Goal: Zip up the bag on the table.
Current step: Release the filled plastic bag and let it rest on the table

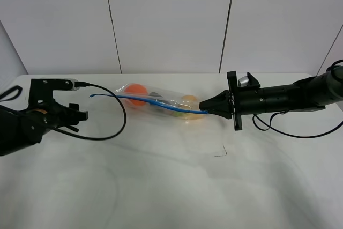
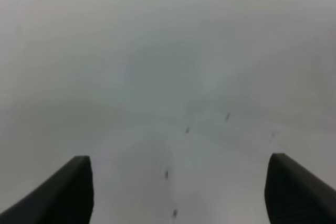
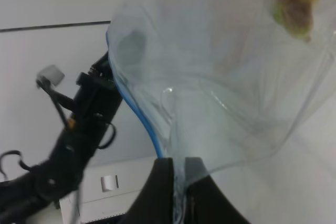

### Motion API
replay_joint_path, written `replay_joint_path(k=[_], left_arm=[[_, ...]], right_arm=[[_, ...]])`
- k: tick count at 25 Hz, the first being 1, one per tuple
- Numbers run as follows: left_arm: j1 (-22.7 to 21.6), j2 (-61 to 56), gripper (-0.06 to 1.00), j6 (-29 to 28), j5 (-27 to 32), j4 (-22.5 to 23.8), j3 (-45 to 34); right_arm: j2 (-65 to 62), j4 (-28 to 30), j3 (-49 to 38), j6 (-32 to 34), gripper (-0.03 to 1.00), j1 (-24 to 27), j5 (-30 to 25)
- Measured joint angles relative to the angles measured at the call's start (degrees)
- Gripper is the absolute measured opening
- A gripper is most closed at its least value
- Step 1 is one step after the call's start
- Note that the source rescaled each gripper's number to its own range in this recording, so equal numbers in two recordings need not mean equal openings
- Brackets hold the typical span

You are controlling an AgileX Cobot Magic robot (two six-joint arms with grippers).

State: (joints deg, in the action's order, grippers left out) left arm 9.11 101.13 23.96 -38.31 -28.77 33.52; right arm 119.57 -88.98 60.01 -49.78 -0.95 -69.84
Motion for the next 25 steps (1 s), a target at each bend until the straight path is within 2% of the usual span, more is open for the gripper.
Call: replay_joint_path(k=[4, 9, 11, 14, 17, 20, 22, 25], left_arm=[[-4.53, -4.49, 1.00, 4.71, 23.58, 0.00, 6.55], [-7.48, -5.35, 1.00, 5.52, 60.25, 0.12, 20.08], [-7.59, -5.27, 1.00, 3.25, 68.07, 0.57, 24.79], [-7.59, -5.27, 1.00, -5.04, 73.46, 5.23, 30.50], [-7.41, -5.27, 1.00, -14.56, 78.10, 14.24, 34.38], [-7.25, -5.27, 1.00, -20.36, 82.78, 21.95, 36.13], [-7.25, -5.27, 1.00, -22.07, 85.39, 23.86, 36.43], [-7.25, -5.27, 1.00, -22.62, 89.39, 24.38, 36.50]], right_arm=[[0.00, 0.00, 0.00, 0.06, 0.00, 0.00, 0.00], [0.00, -0.07, 0.00, 0.09, 0.00, 0.00, 0.00], [0.00, -0.19, 0.00, 0.09, 0.00, 0.00, 0.00], [0.00, -0.24, 0.00, 0.09, 0.00, 0.00, 0.00], [0.00, -0.43, 0.00, 0.09, 0.00, 0.00, 0.00], [0.00, -0.43, 0.00, 0.09, 0.00, 0.00, 0.00], [0.00, -0.43, 0.00, 0.09, 0.00, 0.00, 0.00], [0.00, -0.43, 0.00, 0.09, 0.00, 0.00, 0.00]])
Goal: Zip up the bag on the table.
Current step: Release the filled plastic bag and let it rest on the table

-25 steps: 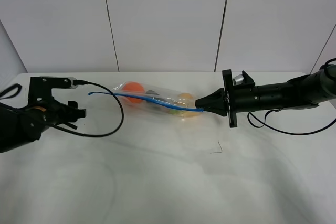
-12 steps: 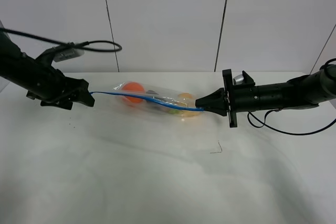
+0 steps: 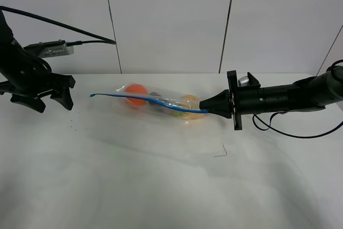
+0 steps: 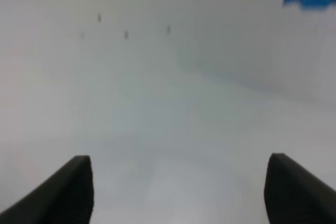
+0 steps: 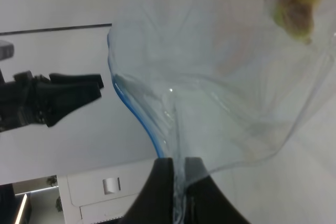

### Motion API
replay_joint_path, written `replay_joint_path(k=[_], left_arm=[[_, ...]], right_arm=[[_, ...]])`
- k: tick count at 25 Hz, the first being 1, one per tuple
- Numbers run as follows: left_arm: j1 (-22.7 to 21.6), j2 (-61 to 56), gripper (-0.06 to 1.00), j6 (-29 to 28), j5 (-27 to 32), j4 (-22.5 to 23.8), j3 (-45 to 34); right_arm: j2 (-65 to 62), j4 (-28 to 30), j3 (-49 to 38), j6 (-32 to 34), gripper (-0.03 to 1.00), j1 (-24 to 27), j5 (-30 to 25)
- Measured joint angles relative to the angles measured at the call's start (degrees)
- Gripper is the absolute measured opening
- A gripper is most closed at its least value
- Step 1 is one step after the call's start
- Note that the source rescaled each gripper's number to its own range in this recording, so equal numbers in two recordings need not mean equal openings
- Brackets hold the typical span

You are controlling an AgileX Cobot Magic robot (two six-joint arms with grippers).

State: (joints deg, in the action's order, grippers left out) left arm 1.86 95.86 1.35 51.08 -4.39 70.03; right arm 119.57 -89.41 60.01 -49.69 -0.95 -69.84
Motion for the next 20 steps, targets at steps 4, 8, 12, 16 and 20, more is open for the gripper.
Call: replay_joint_path(k=[4, 8, 12, 16, 20], left_arm=[[0.11, 0.00, 1.00, 0.00, 5.06, 0.13, 0.06], [0.11, 0.00, 1.00, -0.06, 10.98, 0.13, 0.11], [0.11, 0.00, 1.00, -2.19, 15.37, 1.22, 0.11], [0.11, -0.12, 1.00, -3.24, 15.37, 1.46, 0.18], [0.11, -3.34, 1.00, -3.37, 15.37, 1.67, -2.33]], right_arm=[[0.00, 0.00, 0.00, 0.00, 0.00, 0.00, 0.00], [0.00, -0.28, 0.00, 0.00, 0.00, 0.00, 0.00], [0.00, -0.61, 0.00, 0.00, 0.00, 0.00, 0.00], [0.00, -0.61, 0.00, 0.00, 0.00, 0.00, 0.00], [0.00, -0.61, 0.00, 0.00, 0.00, 0.00, 0.00]])
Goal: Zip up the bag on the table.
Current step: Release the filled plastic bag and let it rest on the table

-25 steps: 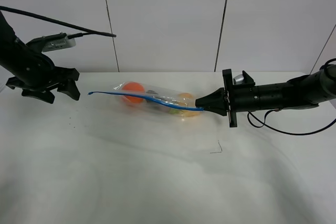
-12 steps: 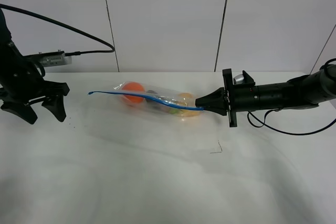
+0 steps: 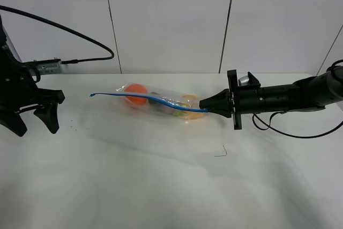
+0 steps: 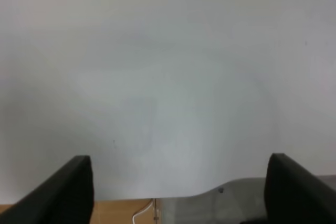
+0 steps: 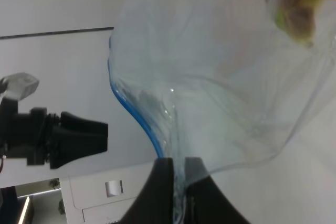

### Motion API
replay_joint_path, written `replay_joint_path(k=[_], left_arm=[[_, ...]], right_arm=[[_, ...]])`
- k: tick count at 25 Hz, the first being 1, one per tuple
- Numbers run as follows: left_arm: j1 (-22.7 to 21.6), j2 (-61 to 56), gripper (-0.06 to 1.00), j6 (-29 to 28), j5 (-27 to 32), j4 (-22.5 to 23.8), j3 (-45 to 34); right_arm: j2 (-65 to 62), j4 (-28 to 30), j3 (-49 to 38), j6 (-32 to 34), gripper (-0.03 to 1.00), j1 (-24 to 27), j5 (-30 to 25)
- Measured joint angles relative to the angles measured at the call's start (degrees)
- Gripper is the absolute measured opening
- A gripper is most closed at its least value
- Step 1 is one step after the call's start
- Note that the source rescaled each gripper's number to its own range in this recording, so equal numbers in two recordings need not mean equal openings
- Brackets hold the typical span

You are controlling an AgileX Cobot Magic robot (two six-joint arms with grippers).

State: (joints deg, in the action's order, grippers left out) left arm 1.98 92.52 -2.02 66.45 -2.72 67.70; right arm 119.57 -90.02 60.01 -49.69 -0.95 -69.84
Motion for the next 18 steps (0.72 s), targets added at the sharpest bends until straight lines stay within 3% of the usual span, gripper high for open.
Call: replay_joint_path(k=[12, 18], left_arm=[[0.00, -26.86, 1.00, 1.67, -0.11, 0.00, -21.27], [0.00, -40.47, 1.00, 3.43, -4.11, 0.02, -31.98]], right_arm=[[0.00, 0.00, 0.00, 0.00, 0.00, 0.00, 0.00], [0.00, 0.00, 0.00, 0.00, 0.00, 0.00, 0.00]])
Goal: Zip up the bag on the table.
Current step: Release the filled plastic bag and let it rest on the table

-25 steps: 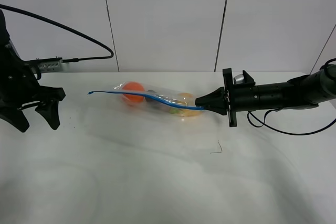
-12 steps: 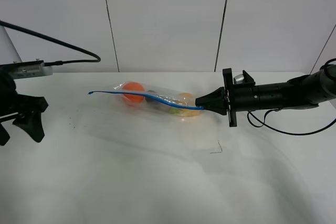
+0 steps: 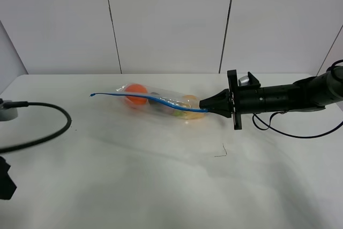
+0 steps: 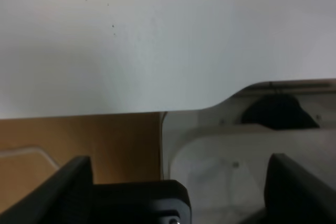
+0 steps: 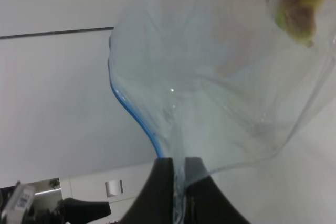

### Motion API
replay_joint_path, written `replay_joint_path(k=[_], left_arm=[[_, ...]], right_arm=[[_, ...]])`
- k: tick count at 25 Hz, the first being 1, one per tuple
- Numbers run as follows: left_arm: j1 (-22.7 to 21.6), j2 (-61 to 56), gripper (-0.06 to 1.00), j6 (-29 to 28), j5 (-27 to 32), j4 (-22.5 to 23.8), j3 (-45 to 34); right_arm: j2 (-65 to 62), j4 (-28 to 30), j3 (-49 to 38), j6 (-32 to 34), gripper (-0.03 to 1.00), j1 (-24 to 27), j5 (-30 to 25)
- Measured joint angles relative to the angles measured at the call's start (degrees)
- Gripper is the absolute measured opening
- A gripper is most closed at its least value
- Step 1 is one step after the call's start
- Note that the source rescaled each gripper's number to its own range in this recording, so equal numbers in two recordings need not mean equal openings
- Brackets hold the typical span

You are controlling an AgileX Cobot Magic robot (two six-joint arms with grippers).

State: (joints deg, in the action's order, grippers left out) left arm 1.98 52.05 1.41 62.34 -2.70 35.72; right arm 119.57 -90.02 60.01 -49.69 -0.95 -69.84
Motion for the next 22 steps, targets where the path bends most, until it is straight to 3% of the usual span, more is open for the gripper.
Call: replay_joint_path(k=[5, 10, 22], left_arm=[[0.00, -9.55, 1.00, 1.54, -1.63, 0.05, -6.21], [0.00, -15.25, 1.00, 1.69, -1.97, 0.52, -7.00], [0.00, -17.01, 1.00, 1.92, -2.03, 1.04, -7.00]], right_arm=[[0.00, 0.00, 0.00, 0.00, 0.00, 0.00, 0.00], [0.00, 0.00, 0.00, 0.00, 0.00, 0.00, 0.00], [0.00, 0.00, 0.00, 0.00, 0.00, 0.00, 0.05]])
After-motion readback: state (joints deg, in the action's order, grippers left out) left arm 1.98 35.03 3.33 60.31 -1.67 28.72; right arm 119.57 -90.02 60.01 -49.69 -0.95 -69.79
